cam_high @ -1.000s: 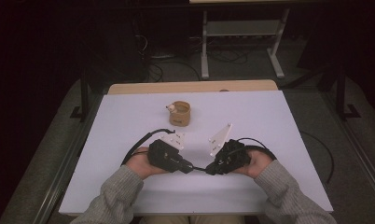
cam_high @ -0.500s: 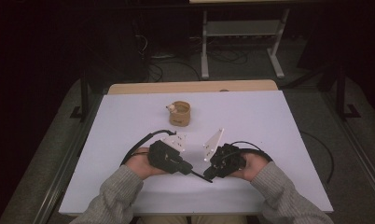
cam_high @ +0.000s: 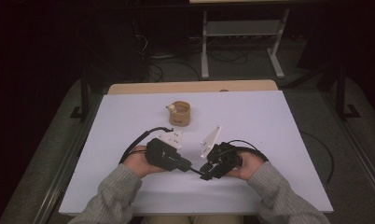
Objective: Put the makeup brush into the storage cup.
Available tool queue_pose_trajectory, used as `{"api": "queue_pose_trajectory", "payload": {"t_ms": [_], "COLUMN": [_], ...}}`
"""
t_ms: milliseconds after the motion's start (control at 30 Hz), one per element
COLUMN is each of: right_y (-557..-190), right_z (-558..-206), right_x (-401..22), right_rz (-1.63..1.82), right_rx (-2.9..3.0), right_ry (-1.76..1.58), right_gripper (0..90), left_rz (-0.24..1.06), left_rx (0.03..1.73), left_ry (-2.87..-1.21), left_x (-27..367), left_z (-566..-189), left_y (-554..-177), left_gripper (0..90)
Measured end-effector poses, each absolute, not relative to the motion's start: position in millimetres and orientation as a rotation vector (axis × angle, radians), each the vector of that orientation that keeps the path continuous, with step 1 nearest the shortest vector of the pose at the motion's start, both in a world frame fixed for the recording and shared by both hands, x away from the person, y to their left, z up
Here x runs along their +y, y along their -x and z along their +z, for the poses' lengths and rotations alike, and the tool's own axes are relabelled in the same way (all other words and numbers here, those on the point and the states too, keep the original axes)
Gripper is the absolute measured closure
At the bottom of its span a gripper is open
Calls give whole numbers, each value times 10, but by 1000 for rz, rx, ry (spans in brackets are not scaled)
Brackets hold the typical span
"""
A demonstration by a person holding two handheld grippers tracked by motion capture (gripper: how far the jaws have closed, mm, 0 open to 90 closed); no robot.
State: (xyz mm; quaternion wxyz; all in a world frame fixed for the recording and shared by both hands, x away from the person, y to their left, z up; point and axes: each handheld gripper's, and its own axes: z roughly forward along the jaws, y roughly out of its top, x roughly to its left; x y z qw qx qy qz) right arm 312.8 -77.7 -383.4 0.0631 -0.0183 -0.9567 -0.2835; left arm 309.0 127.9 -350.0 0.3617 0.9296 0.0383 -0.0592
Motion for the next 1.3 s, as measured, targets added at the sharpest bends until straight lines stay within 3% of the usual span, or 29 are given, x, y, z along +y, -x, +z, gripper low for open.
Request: {"api": "queue_pose_trajectory", "payload": {"t_ms": [133,233,267,300,333,467,733,900,1033,1100,1200,1300], "right_y": [-3102,-3086,-3087,-3088,-3093,-3103,-3116,-3090,-3094,-3112,-3089,-3076], "right_z": [-3861,-3861,-3860,-3859,-3861,-3873,-3838,-3844,-3848,-3856,-3857,-3860], "right_x": [-717,-707,-709,-715,-729,-821,-811,-781,-778,-790,-793,-762], "right_rz": [-826,-825,-827,-829,-838,-936,-1068,-1068,-1092,-1088,-1070,-1050], "right_rx": [-2896,-2907,-2905,-2909,-2916,-2894,-2849,-2869,-2883,-2873,-2895,-2909], "right_ry": [27,16,13,18,25,51,88,74,105,158,152,128], "right_gripper": [817,827,828,829,829,829,829,828,802,724,723,780], "left_rz": [-143,-143,-131,-130,-136,-146,-164,-169,-153,-163,-169,-158], "left_rx": [66,74,87,117,150,193,181,170,175,178,167,160], "left_ry": [-2400,-2399,-2389,-2370,-2353,-2307,-2274,-2281,-2284,-2295,-2311,-2317], "left_x": [1262,1269,1280,1294,1318,1413,1373,1363,1373,1376,1368,1348], "left_z": [-3483,-3481,-3478,-3477,-3480,-3495,-3465,-3466,-3464,-3464,-3470,-3460], "left_y": [-3085,-3083,-3078,-3074,-3067,-3098,-3102,-3105,-3110,-3105,-3106,-3118], "left_gripper": [817,812,794,689,650,609,680,816,823,824,824,825]}}
